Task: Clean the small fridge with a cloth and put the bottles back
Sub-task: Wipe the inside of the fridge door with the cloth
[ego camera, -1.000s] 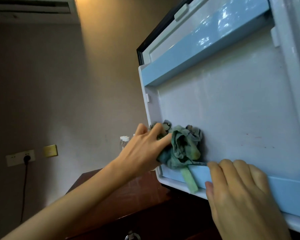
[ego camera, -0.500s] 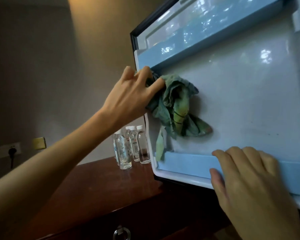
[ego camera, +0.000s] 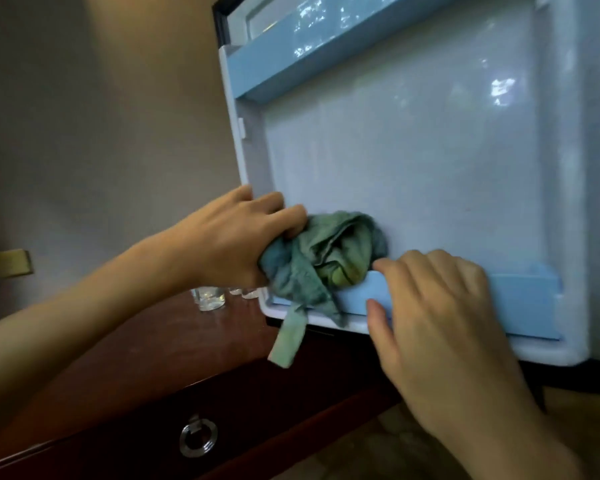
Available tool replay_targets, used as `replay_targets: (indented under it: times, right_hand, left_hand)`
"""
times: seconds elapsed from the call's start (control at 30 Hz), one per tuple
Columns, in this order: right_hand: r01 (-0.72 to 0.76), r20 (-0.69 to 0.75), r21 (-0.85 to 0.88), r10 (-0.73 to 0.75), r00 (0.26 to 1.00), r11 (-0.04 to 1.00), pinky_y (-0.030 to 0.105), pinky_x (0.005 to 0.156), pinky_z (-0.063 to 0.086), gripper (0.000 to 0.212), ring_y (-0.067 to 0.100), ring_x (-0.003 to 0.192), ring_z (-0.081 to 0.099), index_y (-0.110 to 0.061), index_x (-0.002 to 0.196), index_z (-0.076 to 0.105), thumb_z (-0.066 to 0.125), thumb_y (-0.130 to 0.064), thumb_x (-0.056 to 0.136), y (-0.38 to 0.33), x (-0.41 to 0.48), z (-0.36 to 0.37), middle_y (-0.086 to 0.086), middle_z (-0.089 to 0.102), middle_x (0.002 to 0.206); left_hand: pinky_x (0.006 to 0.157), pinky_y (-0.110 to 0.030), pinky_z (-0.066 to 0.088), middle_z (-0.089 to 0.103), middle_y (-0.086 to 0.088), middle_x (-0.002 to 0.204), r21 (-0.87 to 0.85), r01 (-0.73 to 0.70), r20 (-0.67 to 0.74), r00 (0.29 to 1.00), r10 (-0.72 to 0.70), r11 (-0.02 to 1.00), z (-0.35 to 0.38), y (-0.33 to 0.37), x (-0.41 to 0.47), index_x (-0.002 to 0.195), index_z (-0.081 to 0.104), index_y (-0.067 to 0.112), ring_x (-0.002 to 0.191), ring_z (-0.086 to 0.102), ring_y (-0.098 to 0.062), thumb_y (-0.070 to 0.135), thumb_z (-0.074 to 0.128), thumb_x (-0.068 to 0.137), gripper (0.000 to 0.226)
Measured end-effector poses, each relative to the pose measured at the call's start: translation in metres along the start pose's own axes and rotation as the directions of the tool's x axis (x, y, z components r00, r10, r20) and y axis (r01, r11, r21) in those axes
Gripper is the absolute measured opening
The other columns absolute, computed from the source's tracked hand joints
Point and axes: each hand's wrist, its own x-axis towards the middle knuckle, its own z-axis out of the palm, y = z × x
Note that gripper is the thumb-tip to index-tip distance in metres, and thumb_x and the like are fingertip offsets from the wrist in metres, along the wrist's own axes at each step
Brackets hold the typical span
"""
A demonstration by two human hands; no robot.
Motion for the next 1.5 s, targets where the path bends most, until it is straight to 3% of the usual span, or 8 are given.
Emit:
replay_targets:
  times: [0.2,0.33,0.57,0.77,0.97,1.2,1.37,1.5]
  right_hand:
    - [-0.070,-0.083,-0.050,0.066,0.994,0.996,0.046,0.093,0.036,0.033,0.038,0.093,0.060,-0.006,0.109,0.069,0.062,-0.021,0.080,0.014,-0.023,-0.017,0.015,0.064,0.102]
    - [-0.080,-0.128,-0.086,0.069,0.989,0.993,0.043,0.106,0.031,0.031,0.031,0.116,0.062,-0.009,0.110,0.070,0.056,-0.019,0.084,0.030,-0.039,-0.022,0.011,0.065,0.120]
    - [-0.141,-0.052,0.038,0.143,0.988,0.989,0.038,0.084,0.026,0.005,0.023,0.119,0.054,-0.021,0.081,0.048,0.051,-0.024,0.080,0.042,-0.030,-0.023,0.002,0.058,0.119]
    - [-0.145,0.013,0.011,0.145,0.989,0.989,0.034,0.080,0.026,0.013,0.024,0.115,0.051,-0.022,0.082,0.042,0.049,-0.032,0.086,0.042,-0.030,-0.027,0.004,0.055,0.116]
    - [-0.174,0.003,0.005,0.174,0.985,0.985,0.037,0.076,0.028,0.024,0.024,0.100,0.047,-0.020,0.072,0.041,0.056,-0.031,0.086,0.047,-0.022,-0.020,0.005,0.050,0.103]
    - [-0.165,-0.036,0.037,0.166,0.985,0.986,0.035,0.074,0.029,0.012,0.019,0.094,0.046,-0.020,0.082,0.047,0.055,-0.027,0.086,0.050,-0.021,-0.017,0.000,0.051,0.100]
    - [-0.161,-0.016,-0.022,0.160,0.987,0.987,0.035,0.075,0.031,0.014,0.020,0.093,0.046,-0.019,0.100,0.056,0.055,-0.027,0.089,0.056,-0.022,-0.014,0.000,0.049,0.099]
    - [-0.112,0.018,-0.097,0.114,0.993,0.989,0.038,0.074,0.033,0.027,0.025,0.095,0.046,-0.021,0.114,0.065,0.056,-0.024,0.090,0.060,-0.022,-0.016,0.005,0.051,0.103]
  left_hand:
    - [0.059,-0.019,0.033,0.047,0.017,0.087,-0.308,0.108,0.075,0.993,-0.089,0.945,-0.009,-0.004,0.003,0.094,0.035,0.041,0.068,0.051,-0.015,0.028,0.076,0.058,0.055]
    - [0.058,-0.031,0.049,0.051,0.021,0.100,-0.474,0.102,-0.005,0.993,-0.118,0.874,0.000,0.000,0.007,0.099,0.039,0.049,0.074,0.057,-0.010,0.017,0.085,0.057,0.070]
    - [0.071,-0.036,0.036,0.063,-0.005,0.111,-0.103,-0.046,-0.480,0.877,-0.009,0.994,0.014,0.033,0.035,0.124,0.055,0.028,0.066,0.055,-0.030,0.044,0.066,0.083,0.045]
    - [0.081,-0.048,0.034,0.060,-0.011,0.117,0.039,0.026,-0.629,0.777,0.004,0.999,-0.005,0.072,0.093,0.112,0.062,0.019,0.108,0.049,-0.038,0.026,0.065,0.078,0.035]
    - [0.085,-0.047,0.036,0.047,-0.010,0.125,0.061,-0.069,-0.759,0.645,0.091,0.996,0.006,0.087,0.119,0.117,0.049,0.027,0.110,0.045,-0.034,0.008,0.056,0.091,0.033]
    - [0.074,-0.043,0.035,0.059,-0.013,0.108,-0.100,0.064,-0.861,0.495,-0.118,0.993,-0.010,0.080,0.171,0.113,0.055,0.023,0.093,0.044,-0.029,0.006,0.051,0.094,0.025]
    - [0.079,-0.044,0.037,0.057,-0.017,0.121,-0.063,-0.292,-0.685,0.708,0.172,0.954,-0.007,0.069,0.152,0.123,0.061,0.012,0.097,0.052,-0.035,0.008,0.055,0.081,0.043]
    - [0.086,-0.043,0.038,0.055,-0.011,0.131,-0.039,-0.361,-0.541,0.792,0.284,0.932,0.001,0.073,0.131,0.127,0.056,0.013,0.103,0.053,-0.032,0.030,0.063,0.086,0.045]
